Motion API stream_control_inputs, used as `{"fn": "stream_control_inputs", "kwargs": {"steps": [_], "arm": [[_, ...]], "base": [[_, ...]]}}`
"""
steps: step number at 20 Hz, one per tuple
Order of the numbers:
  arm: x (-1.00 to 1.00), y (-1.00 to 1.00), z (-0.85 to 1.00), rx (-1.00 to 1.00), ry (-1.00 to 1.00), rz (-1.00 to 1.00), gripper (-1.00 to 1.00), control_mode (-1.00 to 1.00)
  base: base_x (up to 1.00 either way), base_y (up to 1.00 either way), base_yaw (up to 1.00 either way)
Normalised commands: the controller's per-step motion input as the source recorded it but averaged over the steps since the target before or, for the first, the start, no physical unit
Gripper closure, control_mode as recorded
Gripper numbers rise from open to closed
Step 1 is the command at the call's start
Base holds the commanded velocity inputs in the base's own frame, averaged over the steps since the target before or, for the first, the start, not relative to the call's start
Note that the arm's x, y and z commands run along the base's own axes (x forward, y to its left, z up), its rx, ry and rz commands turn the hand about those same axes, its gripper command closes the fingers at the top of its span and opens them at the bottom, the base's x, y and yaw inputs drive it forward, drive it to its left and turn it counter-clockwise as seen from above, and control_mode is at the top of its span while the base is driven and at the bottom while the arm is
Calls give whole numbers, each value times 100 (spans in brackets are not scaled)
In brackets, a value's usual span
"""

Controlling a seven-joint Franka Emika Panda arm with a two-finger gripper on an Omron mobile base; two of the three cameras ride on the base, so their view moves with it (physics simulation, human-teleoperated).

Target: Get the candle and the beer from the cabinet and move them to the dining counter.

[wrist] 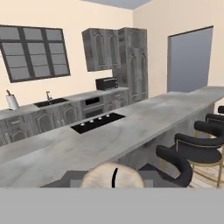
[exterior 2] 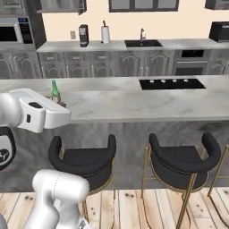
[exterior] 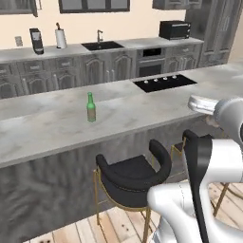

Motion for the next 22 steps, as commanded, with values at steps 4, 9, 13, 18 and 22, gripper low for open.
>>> {"fn": "stream_control_inputs", "kwargs": {"steps": [4,9,13,18,22], "arm": [[0,0,0,0,0,0,100,100],[0,0,0,0,0,0,100,100],[0,0,0,0,0,0,100,100],[0,0,0,0,0,0,100,100],[0,0,0,0,0,0,100,100]], "base": [[20,-91,37],[27,-85,40],[40,-76,42],[75,-34,33],[65,-20,21]]}}
